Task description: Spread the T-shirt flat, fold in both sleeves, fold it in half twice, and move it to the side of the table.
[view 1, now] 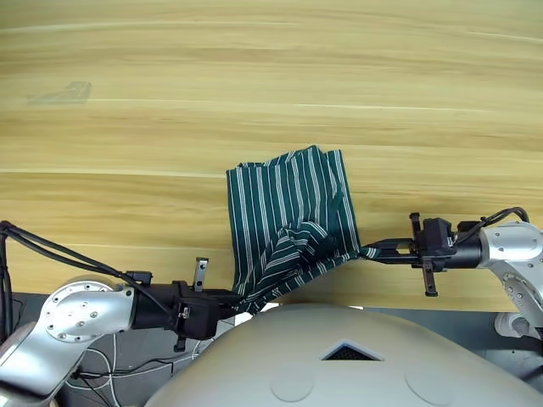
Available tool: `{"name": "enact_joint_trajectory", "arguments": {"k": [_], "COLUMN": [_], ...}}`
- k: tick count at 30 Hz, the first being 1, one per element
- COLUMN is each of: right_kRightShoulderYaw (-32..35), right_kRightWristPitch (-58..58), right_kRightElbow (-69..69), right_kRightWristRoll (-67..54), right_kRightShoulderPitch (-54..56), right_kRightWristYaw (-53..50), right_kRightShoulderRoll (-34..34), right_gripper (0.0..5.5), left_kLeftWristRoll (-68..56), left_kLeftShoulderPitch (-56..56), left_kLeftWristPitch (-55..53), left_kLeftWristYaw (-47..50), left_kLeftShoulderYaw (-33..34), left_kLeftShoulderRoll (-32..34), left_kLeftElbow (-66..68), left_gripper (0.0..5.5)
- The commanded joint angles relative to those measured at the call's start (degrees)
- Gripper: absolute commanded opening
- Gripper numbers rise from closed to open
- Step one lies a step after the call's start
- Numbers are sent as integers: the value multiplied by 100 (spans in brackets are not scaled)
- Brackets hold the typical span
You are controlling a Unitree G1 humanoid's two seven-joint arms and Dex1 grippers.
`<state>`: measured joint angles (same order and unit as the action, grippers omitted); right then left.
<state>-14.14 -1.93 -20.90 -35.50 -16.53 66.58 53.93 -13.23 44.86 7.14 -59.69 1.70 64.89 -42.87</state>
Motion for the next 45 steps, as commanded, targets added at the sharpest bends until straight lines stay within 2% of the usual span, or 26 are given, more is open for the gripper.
{"name": "enact_joint_trajectory", "arguments": {"k": [1, 9, 15, 21, 22, 23, 27, 32, 37, 42, 45], "right_kRightShoulderYaw": [135, 284, 284, 168, 166, 179, 437, 678, 423, -268, -821], "right_kRightWristPitch": [-35, 14, 192, 217, 175, 146, 348, 478, 894, 1321, 1583], "right_kRightElbow": [88, 1287, 2428, 2902, 2968, 3027, 3275, 3167, 3132, 2996, 3230], "right_kRightWristRoll": [230, 1015, 1629, 2017, 2080, 2109, 2247, 2212, 2559, 3276, 3816], "right_kRightShoulderPitch": [392, 1924, 2712, 2841, 2824, 2823, 2943, 2971, 2843, 3014, 3367], "right_kRightWristYaw": [-188, -1239, -1693, -1647, -1677, -1695, -2106, -2468, -2419, -2246, -2070], "right_kRightShoulderRoll": [-450, -1879, -2624, -2839, -2863, -2885, -3121, -3424, -3519, -3562, -3648], "right_gripper": [0, 0, 0, 0, 29, 43, 118, 199, 293, 303, 303], "left_kLeftWristRoll": [72, 103, 591, 1006, 998, 978, 981, 588, 743, 1217, 1235], "left_kLeftShoulderPitch": [-1239, -3836, -4373, -4512, -4501, -4506, -4721, -4604, -4968, -5279, -5220], "left_kLeftWristPitch": [-219, -867, -739, -406, -400, -415, -671, -881, -775, -939, -1018], "left_kLeftWristYaw": [212, 735, 875, 981, 977, 992, 1340, 1453, 2666, 4296, 4757], "left_kLeftShoulderYaw": [-223, -540, -949, -1105, -1085, -1052, -934, -701, -116, 569, 849], "left_kLeftShoulderRoll": [-424, -1540, -2015, -2233, -2254, -2282, -2570, -2865, -3453, -3714, -3837], "left_kLeftElbow": [508, 2265, 3029, 3897, 3951, 3988, 4322, 4077, 4669, 4806, 4452], "left_gripper": [18, 18, 18, 18, 17, 52, 119, 192, 275, 363, 366]}}
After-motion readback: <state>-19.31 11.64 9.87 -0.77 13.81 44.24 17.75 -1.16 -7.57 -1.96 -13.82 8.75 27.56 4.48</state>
